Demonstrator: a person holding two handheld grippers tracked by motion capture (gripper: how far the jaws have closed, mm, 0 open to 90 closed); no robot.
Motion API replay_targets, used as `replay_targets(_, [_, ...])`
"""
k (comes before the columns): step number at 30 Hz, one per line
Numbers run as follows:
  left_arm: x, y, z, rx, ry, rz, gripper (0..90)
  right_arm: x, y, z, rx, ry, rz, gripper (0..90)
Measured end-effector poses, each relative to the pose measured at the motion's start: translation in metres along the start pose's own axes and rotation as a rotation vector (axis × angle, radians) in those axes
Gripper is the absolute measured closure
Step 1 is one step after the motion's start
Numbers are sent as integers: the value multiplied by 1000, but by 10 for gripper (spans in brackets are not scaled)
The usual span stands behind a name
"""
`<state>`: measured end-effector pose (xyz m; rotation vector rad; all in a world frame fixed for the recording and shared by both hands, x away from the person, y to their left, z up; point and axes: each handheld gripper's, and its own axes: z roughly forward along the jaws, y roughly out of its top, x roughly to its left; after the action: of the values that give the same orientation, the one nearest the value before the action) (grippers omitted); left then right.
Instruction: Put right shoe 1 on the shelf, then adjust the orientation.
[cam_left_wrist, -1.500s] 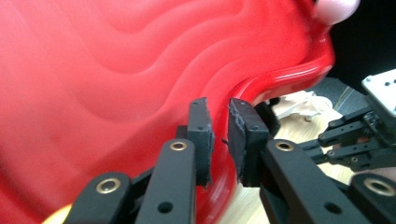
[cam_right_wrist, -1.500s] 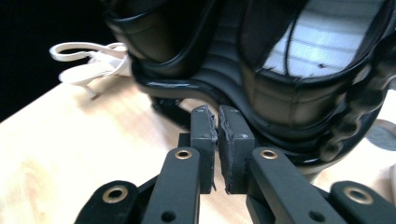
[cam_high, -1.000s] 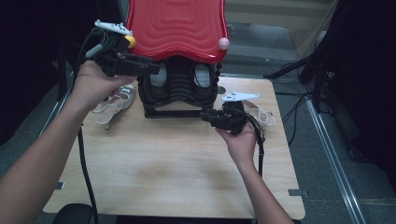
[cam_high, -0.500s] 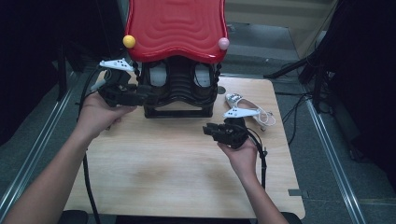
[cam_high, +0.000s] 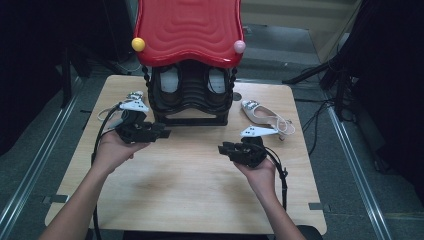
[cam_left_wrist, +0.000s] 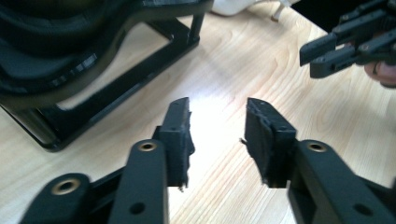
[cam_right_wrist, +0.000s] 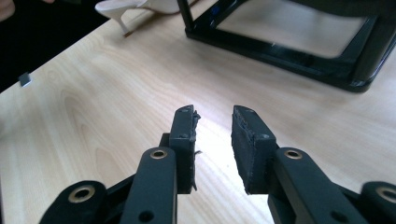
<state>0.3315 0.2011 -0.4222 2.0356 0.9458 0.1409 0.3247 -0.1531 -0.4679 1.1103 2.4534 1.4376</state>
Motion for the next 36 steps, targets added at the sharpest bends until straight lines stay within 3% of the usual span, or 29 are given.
replay_targets(3, [4, -10, 5, 13, -6, -20, 650, -2, -2, 2, 10, 10, 9, 698])
replay_targets(6, [8, -21, 9, 12, -12, -30, 668, -1, -3, 3, 17, -11, -1, 624])
replay_targets(14, [13, -42, 13, 4, -1, -22, 679, -3, -11, 5, 17, -18, -39, 641])
replay_targets(16, [16, -43, 11, 15, 2, -34, 643, -5, -11, 6, 29, -7, -34, 629])
replay_targets(19, [19, -47, 9, -18, -6, -63, 616, -10, -13, 7, 42, 1, -27, 614])
replay_targets(24, [25, -54, 12, 7, 5, -80, 562, -14, -16, 6, 45, -17, -14, 607])
replay_targets(31, [39, -64, 12, 14, 15, -87, 776, -16, -19, 4, 22, -34, -4, 583])
replay_targets(36, [49, -69, 5, 3, 43, -96, 858, -16, -20, 4, 29, -47, -22, 581])
